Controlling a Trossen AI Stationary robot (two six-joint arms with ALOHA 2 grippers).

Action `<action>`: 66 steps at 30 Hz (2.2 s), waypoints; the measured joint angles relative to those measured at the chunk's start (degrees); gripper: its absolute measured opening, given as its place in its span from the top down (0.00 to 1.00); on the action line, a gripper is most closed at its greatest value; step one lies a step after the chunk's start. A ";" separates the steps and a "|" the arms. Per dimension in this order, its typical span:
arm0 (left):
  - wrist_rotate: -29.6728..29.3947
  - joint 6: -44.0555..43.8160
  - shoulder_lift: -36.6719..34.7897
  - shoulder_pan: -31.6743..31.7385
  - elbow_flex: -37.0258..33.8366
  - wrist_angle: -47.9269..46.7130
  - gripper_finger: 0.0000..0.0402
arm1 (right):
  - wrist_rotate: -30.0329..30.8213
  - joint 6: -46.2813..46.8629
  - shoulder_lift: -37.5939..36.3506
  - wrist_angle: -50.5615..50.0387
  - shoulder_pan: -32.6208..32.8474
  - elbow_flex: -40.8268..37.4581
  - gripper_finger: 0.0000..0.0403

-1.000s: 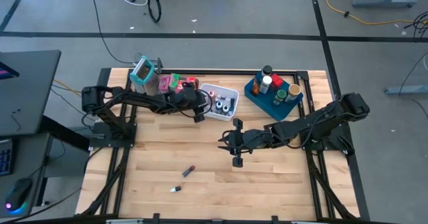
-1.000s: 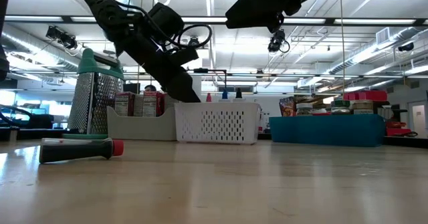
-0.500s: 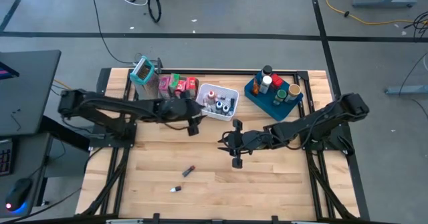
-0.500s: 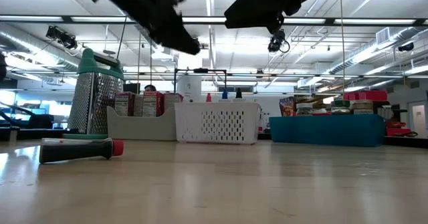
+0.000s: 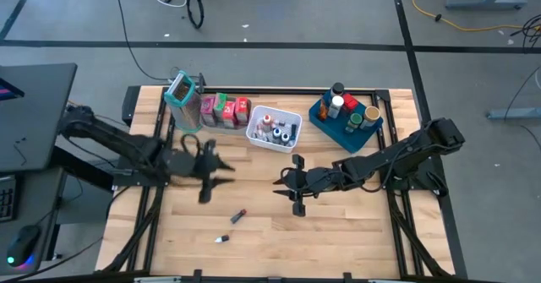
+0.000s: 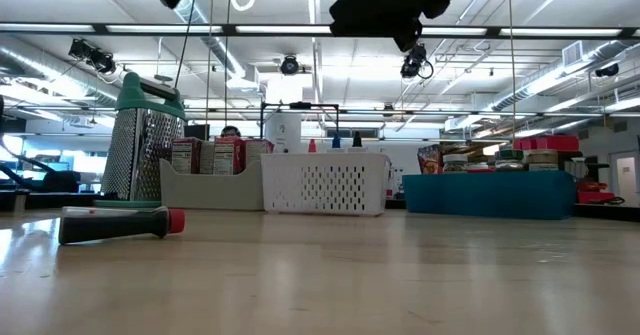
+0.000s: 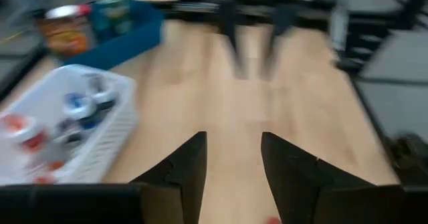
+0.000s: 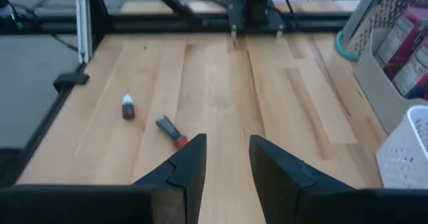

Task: Pick & Place Kitchen Items
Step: Put the medium red food coloring bottle into the white bin

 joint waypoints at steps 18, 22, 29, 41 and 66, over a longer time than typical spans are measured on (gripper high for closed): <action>-3.33 -20.55 11.05 -12.09 -14.71 18.76 0.64 | 0.13 -2.07 0.00 2.70 -0.20 0.02 0.69; -1.59 -22.54 16.75 -12.16 -14.65 22.86 0.64 | 0.13 -2.46 0.00 2.88 -0.28 0.02 0.69; 1.08 -18.22 27.53 -12.16 -12.34 27.71 0.64 | 0.13 -3.58 0.00 3.33 -0.28 0.02 0.69; 2.00 -24.68 37.23 -11.53 -11.52 26.96 0.64 | 0.13 -3.62 0.00 3.86 -0.28 0.02 0.69; 0.43 -17.39 39.58 -9.08 -11.78 25.42 0.68 | 0.11 -3.65 0.00 3.85 -0.28 0.02 0.69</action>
